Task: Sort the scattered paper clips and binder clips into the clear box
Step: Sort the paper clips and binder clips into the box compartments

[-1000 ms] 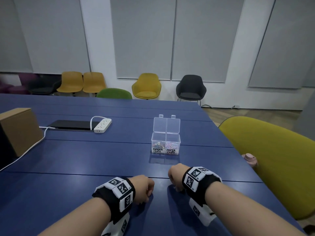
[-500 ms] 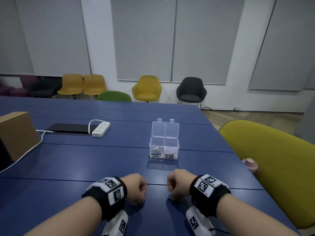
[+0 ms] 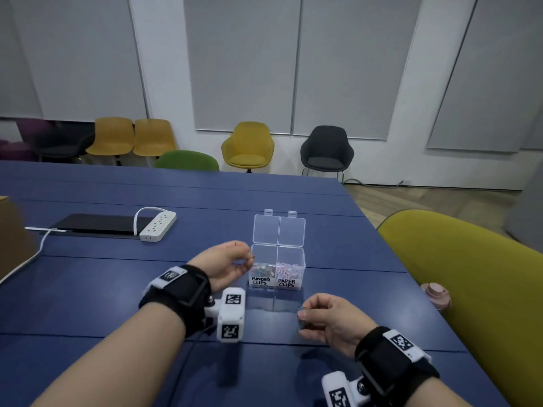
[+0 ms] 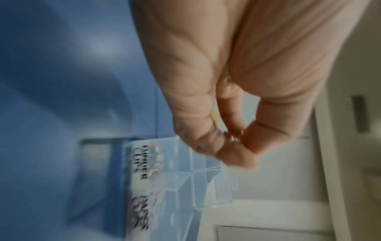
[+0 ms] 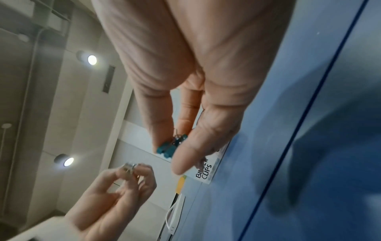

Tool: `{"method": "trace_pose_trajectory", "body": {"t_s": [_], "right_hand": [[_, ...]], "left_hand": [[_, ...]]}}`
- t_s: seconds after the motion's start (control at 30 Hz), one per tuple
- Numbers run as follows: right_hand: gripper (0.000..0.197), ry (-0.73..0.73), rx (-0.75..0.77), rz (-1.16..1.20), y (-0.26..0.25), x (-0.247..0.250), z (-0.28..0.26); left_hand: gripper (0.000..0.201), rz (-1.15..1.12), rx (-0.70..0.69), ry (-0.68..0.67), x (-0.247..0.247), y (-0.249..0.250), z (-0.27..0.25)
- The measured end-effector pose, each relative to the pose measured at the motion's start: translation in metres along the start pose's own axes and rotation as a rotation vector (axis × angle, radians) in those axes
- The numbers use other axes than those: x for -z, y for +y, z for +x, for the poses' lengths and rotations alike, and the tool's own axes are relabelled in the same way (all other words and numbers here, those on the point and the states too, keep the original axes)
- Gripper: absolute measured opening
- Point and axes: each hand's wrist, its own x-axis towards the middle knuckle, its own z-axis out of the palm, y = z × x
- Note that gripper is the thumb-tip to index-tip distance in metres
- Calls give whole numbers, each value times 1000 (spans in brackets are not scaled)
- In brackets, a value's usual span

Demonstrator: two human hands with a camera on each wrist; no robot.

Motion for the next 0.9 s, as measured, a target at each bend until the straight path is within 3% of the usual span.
{"method": "trace_pose_trajectory", "body": {"t_s": [0.1,0.17,0.23,0.3,0.4,0.53,0.6,0.7,0.8,0.9], "right_hand": [[21,9,10,10,-6,-1,8],[22,19,26,4,-11,-4,13],[23,23,40,5,-19,-8,19],[23,17,63,8,-29,-13,25],[23,-4,106,3,-49,-24,39],[23,-6,188,-36,-79,-47,71],[25,47,222,-79,-91,-60,88],[28,158,200,-271,-95,-75,110],[30,250,175,-684,-89,-78,122],[28,289,179,-818,-84,-76,117]], "left_hand": [[26,161,-147,145,-19,8,29],[25,467,-236,221,-26,5,45],[23,812,-258,226,-27,3,54],[26,981,-235,185,-25,0,60],[22,969,-229,149,-20,-2,61],[23,922,-321,204,0,-2,56],[23,1053,-346,168,9,-5,52],[20,1315,-356,72,15,-14,42],[21,1322,-397,94,18,-19,39],[21,1316,-428,131,18,-24,39]]}}
